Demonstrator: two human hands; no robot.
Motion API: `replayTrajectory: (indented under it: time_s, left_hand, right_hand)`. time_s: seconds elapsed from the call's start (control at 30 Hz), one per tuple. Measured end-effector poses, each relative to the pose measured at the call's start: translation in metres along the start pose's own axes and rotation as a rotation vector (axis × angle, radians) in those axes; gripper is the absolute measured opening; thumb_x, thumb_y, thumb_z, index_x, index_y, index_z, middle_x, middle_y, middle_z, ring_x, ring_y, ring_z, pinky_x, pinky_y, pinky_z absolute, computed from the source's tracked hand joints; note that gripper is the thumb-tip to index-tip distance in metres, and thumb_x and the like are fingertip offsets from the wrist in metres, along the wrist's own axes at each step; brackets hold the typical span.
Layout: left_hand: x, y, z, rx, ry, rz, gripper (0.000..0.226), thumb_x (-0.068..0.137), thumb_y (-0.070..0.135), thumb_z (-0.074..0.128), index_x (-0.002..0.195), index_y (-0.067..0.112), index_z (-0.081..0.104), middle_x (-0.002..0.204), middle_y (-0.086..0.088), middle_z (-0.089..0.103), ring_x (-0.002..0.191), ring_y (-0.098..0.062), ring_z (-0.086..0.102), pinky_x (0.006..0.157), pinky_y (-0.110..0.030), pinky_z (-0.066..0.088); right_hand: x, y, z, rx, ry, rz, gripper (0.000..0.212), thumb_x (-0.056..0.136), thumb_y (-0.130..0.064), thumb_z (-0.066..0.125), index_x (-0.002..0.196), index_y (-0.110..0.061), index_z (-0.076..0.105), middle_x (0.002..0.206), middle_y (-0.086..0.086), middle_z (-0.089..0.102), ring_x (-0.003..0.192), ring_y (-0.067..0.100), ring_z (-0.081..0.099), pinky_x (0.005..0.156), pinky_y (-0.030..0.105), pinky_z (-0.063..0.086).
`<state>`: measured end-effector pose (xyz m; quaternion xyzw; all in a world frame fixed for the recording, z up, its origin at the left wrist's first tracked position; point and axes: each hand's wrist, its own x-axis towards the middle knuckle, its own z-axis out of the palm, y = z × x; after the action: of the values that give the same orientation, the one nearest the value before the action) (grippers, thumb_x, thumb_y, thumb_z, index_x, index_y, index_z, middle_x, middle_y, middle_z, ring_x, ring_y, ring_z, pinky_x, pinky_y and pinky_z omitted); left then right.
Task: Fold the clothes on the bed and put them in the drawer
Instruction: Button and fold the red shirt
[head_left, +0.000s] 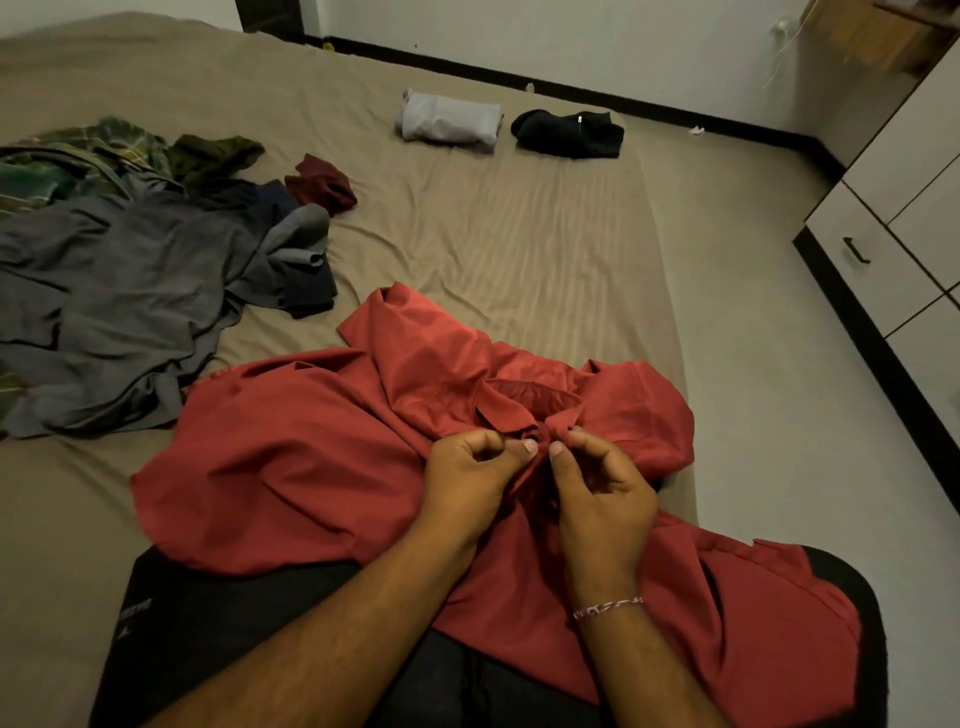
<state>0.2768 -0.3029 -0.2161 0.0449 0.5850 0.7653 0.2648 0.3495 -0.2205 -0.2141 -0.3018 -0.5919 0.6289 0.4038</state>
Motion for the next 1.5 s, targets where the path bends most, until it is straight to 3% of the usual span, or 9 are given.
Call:
replayTrajectory:
  time_s: [0.13,0.4,0.57,0.73,0.87,1.0,1.13,1.3,1.5]
  left_hand:
    - [0.002,0.0,-0.001,0.005,0.045,0.013,0.035,0.09,0.011,0.078,0.057,0.019,0.068,0.051,-0.002,0.05,0.047,-0.012,0.039,0.052,-0.027,0.034]
    - [0.001,0.001,-0.003,0.003,0.05,0.014,0.025,0.091,0.011,0.075,0.067,0.017,0.074,0.057,-0.003,0.06,0.052,-0.017,0.05,0.057,-0.03,0.043]
    - [-0.001,0.003,-0.004,-0.031,0.017,-0.023,0.026,0.093,0.012,0.073,0.068,0.016,0.071,0.055,-0.002,0.05,0.048,-0.014,0.041,0.052,-0.026,0.035]
    - [0.002,0.001,-0.004,-0.01,0.039,0.009,0.03,0.094,0.009,0.071,0.065,0.016,0.067,0.051,-0.002,0.047,0.044,-0.013,0.037,0.049,-0.023,0.031]
    - [0.007,-0.002,-0.004,0.147,0.076,0.128,0.024,0.091,0.006,0.075,0.07,0.011,0.067,0.052,0.005,0.058,0.044,-0.006,0.046,0.046,-0.02,0.036]
    - [0.011,-0.008,-0.005,0.175,0.089,0.133,0.017,0.089,0.005,0.077,0.074,0.008,0.07,0.053,0.0,0.062,0.042,-0.007,0.048,0.043,-0.019,0.036]
    - [0.013,-0.01,-0.006,0.144,0.086,0.12,0.012,0.089,0.002,0.076,0.078,0.003,0.071,0.055,-0.003,0.063,0.042,-0.006,0.047,0.042,-0.017,0.035]
    - [0.013,-0.008,-0.007,0.093,0.048,0.102,0.009,0.091,0.003,0.074,0.081,0.003,0.075,0.059,-0.007,0.058,0.047,-0.009,0.043,0.047,-0.022,0.035]
    - [0.01,-0.007,-0.007,0.151,0.024,0.133,0.014,0.093,0.009,0.073,0.081,0.002,0.077,0.058,0.0,0.061,0.052,-0.008,0.048,0.052,-0.022,0.041]
  right_hand:
    - [-0.004,-0.003,0.003,-0.039,-0.043,-0.051,0.028,0.086,0.007,0.076,0.096,-0.019,0.078,0.104,-0.004,0.079,0.104,0.01,0.074,0.095,0.021,0.055]
    - [-0.005,-0.002,0.004,-0.084,-0.115,-0.077,0.032,0.086,0.006,0.076,0.097,-0.024,0.078,0.104,-0.015,0.078,0.104,0.007,0.073,0.095,0.018,0.053]
    - [-0.002,0.002,0.003,-0.013,-0.113,0.043,0.023,0.091,0.002,0.071,0.096,-0.019,0.079,0.096,-0.002,0.08,0.094,0.011,0.075,0.086,0.023,0.057]
    - [0.001,0.011,0.001,0.116,-0.122,0.262,0.024,0.103,-0.01,0.057,0.1,-0.01,0.081,0.104,0.017,0.077,0.093,0.025,0.07,0.082,0.039,0.058]
    - [0.003,0.009,0.001,0.062,-0.13,0.229,0.02,0.099,-0.007,0.064,0.092,-0.017,0.081,0.093,0.01,0.078,0.071,0.02,0.067,0.06,0.029,0.058]
    - [0.004,0.011,0.0,0.06,-0.135,0.189,0.012,0.092,-0.002,0.073,0.092,-0.013,0.078,0.08,0.006,0.074,0.064,0.02,0.06,0.053,0.026,0.054]
    - [0.005,0.01,-0.001,0.02,-0.16,0.127,0.01,0.089,0.001,0.075,0.094,-0.008,0.076,0.078,0.001,0.076,0.063,0.012,0.062,0.055,0.025,0.054]
    - [0.007,0.012,-0.004,-0.114,-0.179,-0.027,0.015,0.088,-0.002,0.078,0.099,-0.012,0.078,0.094,0.0,0.079,0.088,0.013,0.075,0.08,0.024,0.059]
    - [0.007,0.012,-0.004,-0.206,-0.177,-0.089,0.022,0.088,-0.001,0.078,0.098,-0.02,0.077,0.093,-0.01,0.078,0.084,0.005,0.074,0.077,0.018,0.056]
